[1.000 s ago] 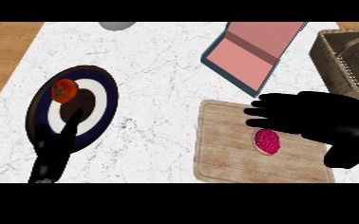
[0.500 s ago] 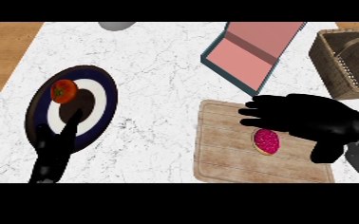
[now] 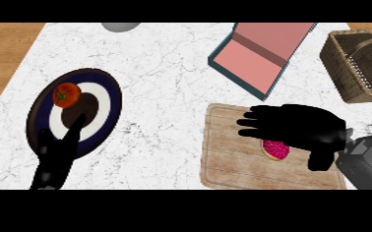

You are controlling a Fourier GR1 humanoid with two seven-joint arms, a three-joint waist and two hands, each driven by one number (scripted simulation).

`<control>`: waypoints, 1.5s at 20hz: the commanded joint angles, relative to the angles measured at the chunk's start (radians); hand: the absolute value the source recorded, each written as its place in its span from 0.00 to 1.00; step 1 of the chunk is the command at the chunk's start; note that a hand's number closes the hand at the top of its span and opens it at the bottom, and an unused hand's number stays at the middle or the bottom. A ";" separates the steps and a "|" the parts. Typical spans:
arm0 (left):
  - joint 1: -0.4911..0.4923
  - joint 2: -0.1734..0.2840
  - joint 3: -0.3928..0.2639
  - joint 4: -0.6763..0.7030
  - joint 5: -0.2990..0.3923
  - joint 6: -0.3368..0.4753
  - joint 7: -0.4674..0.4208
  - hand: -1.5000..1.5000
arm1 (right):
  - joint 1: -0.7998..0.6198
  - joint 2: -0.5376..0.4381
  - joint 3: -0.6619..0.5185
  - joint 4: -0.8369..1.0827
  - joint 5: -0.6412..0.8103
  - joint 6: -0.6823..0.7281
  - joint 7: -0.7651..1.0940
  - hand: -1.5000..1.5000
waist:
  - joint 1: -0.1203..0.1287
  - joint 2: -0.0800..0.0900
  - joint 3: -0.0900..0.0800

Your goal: Pick the cupcake from the cutting board and place it in the basket

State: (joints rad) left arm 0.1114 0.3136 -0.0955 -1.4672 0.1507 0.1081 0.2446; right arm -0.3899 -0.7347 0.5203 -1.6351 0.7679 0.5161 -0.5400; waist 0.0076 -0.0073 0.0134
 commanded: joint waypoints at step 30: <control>0.066 -0.084 0.022 0.031 -0.039 -0.055 -0.008 0.50 | 0.029 0.149 0.023 0.278 0.366 -0.309 -0.218 1.00 | 0.001 0.009 -0.013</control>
State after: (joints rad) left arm 0.1381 0.2690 -0.0464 -1.4770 0.1023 0.0651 0.2130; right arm -0.3724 -0.5818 0.5422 -1.4226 1.0897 0.2965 -0.7025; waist 0.0080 -0.0111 0.0143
